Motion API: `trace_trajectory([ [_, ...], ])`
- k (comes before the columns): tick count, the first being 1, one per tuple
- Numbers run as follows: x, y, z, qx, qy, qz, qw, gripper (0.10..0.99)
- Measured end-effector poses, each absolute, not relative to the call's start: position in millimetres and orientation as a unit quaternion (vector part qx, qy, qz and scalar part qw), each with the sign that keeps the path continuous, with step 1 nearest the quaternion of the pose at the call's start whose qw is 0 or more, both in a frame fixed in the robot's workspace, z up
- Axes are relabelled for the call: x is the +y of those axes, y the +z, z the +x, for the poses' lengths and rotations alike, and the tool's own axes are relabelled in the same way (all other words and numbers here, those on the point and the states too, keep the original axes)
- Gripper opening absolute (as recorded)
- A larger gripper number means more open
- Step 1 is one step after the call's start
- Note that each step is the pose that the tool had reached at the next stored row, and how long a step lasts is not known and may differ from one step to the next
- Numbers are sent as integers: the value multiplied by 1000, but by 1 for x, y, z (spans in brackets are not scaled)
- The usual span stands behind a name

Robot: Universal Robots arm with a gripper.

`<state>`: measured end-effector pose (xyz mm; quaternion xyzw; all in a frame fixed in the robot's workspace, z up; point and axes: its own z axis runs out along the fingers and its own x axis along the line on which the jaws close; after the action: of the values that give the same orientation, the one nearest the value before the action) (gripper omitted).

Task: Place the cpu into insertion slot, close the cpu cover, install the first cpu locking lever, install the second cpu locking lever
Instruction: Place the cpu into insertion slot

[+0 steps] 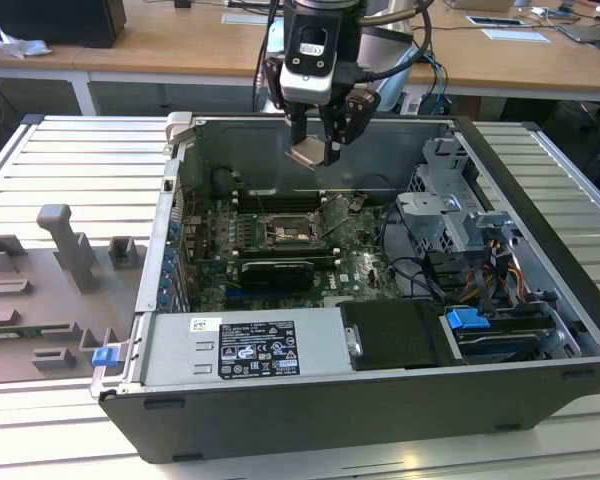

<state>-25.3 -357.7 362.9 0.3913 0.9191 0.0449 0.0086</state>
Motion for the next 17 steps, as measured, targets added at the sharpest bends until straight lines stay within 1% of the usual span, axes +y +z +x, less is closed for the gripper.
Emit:
trace_trajectory([
  [17, -358, 357, -25, 918, 45, 395, 9, 541],
])
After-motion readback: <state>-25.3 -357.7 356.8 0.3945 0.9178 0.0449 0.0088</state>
